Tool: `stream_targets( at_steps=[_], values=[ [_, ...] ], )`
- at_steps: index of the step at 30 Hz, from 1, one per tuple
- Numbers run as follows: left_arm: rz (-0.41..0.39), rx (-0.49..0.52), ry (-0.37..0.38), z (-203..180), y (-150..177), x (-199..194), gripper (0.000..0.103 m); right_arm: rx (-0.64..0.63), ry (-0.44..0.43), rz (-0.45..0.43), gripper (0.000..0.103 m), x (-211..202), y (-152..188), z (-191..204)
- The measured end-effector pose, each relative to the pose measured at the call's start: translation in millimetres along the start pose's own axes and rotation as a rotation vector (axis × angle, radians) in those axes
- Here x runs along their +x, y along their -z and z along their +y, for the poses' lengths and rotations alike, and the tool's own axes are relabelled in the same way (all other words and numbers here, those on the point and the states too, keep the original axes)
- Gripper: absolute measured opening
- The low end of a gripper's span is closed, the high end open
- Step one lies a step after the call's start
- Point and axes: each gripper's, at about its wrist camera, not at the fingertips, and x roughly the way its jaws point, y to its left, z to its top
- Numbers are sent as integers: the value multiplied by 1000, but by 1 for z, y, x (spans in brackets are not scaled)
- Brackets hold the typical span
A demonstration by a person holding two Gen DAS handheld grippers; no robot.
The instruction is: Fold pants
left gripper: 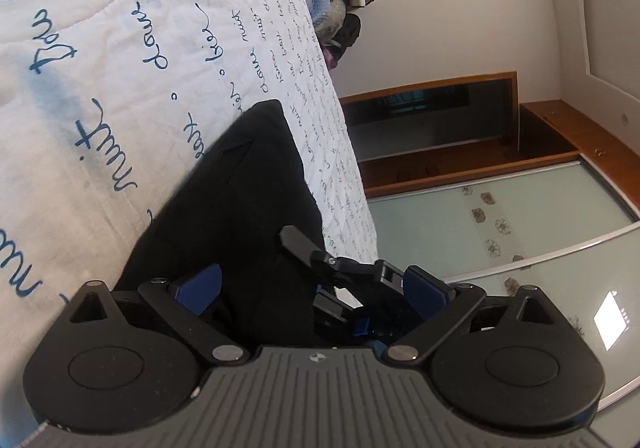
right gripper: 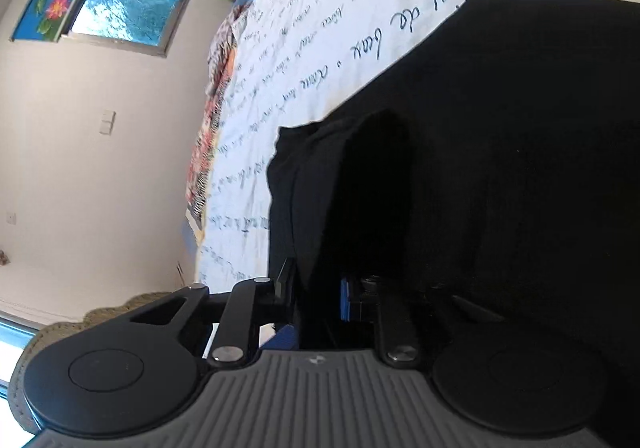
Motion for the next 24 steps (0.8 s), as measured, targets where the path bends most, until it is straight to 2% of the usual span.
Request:
stream_targets(
  at_steps=[4,10,13,15,17,19,20,21,24],
  values=[
    [-29,-18,32,-14,1,-18,99,-13,-49,-28,13,-18,0,8],
    [-47,111,80,-55,3,-29,102,-7,-127,-103,10,-73,-5,6],
    [-52,149,74,-63,2,-19,102,12,-109,-134,8,-92,-3,-9],
    [-35,136,53,-56,-1,-5,102,39,-86,-97,9,-86,0,-21],
    [-20,90,-20,-46,-3,8,100,67,-7,-73,10,-77,2,-32],
    [-10,77,-29,-41,-2,13,100,93,-5,-44,11,-72,1,-39],
    [-13,85,-29,-41,-1,12,100,90,-12,-49,14,-72,1,-40],
    [-16,95,-25,-40,-1,11,100,84,-6,-52,23,-74,-1,-39],
    [-19,93,-35,-39,-1,11,100,57,36,-52,71,-74,-11,-34]
  ],
)
